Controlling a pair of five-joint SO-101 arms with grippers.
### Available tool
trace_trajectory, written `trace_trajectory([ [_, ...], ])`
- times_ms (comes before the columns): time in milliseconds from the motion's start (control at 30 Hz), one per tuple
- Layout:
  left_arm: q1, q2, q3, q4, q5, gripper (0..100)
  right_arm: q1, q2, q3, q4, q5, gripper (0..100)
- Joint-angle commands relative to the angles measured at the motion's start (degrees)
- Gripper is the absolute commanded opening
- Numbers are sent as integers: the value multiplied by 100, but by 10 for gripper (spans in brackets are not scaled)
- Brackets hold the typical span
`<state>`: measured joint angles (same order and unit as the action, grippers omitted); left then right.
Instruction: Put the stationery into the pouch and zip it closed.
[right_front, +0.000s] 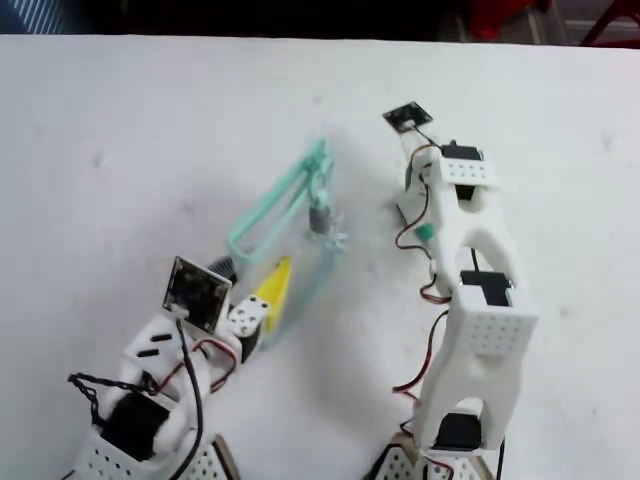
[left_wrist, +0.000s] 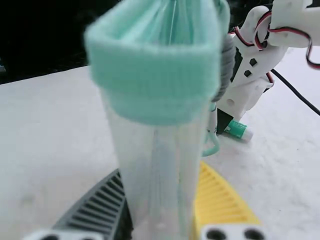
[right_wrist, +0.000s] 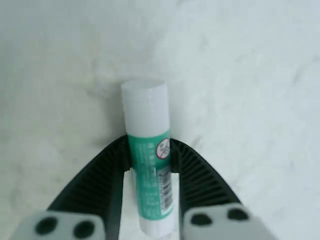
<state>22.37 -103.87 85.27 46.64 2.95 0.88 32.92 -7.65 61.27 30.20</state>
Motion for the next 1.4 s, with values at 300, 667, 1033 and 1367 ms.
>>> trace_trajectory([
  [300, -31, -66, -167, -132, -62, 132, 180, -1191, 1609, -1402, -35, 17],
  [667, -22, -66, -167, -132, -62, 132, 145, -2440, 3490, -3125, -44, 17],
  [1033, -31, -66, -167, -132, -62, 132, 145, -2440, 3490, -3143, -53, 17],
  [1367, -31, -66, -167, -132, -62, 132, 145, -2440, 3490, -3152, -53, 17],
])
